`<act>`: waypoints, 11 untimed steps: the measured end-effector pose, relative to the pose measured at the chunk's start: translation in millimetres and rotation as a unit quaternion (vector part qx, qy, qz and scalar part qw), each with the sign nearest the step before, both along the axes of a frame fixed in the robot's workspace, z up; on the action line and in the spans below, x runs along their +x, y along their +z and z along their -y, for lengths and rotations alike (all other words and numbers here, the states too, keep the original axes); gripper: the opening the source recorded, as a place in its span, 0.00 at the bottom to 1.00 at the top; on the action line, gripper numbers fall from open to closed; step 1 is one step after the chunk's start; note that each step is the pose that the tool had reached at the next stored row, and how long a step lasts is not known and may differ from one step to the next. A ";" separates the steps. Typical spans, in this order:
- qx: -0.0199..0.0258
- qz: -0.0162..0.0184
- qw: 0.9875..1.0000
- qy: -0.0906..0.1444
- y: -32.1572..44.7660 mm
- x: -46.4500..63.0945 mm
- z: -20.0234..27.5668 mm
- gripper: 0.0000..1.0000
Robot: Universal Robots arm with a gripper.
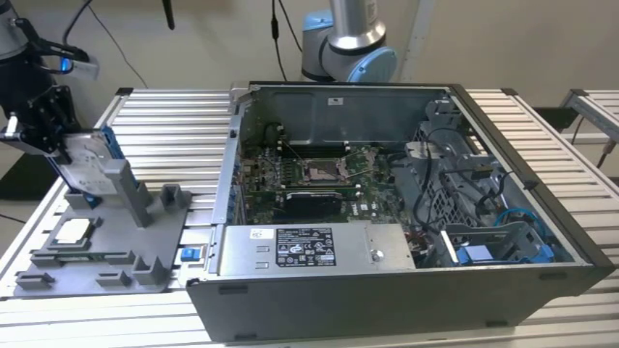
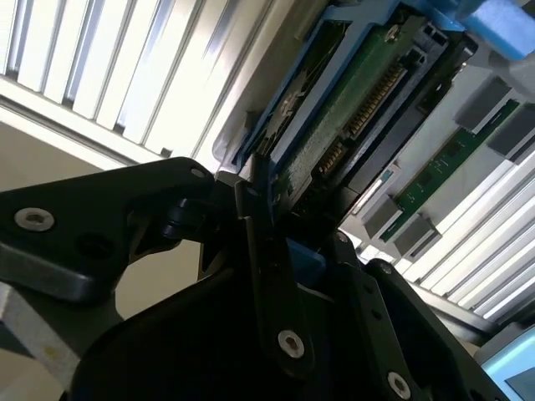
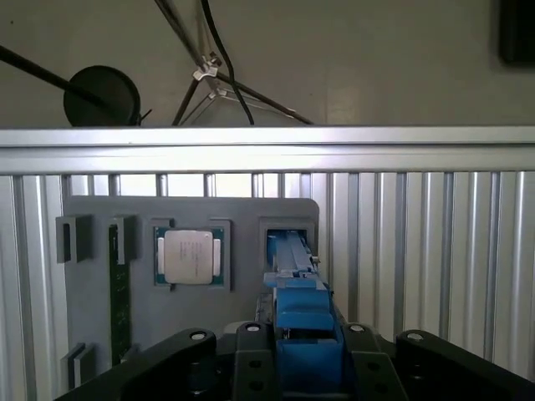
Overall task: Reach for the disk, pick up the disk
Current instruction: 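Pick up the disk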
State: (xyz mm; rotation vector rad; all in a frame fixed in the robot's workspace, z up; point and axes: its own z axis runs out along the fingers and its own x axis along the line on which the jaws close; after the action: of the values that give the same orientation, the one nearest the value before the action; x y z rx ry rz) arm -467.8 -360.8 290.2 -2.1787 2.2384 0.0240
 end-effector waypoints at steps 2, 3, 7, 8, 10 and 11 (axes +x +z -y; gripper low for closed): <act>0.000 0.000 1.000 0.000 2.0 -0.1 -0.1 0.00; 0.000 0.000 1.000 0.000 3.3 -0.1 -0.1 0.00; 0.000 0.000 1.000 0.000 11.1 -0.2 -0.1 0.00; 0.000 0.000 1.000 0.000 13.9 -0.2 0.0 0.00; 0.000 0.000 1.000 0.000 19.1 -0.1 0.0 0.00; 0.000 0.000 1.000 0.000 21.5 -0.1 0.0 0.00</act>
State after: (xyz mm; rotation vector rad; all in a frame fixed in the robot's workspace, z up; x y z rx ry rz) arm -468.0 -360.8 311.7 -2.1788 2.2383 0.0240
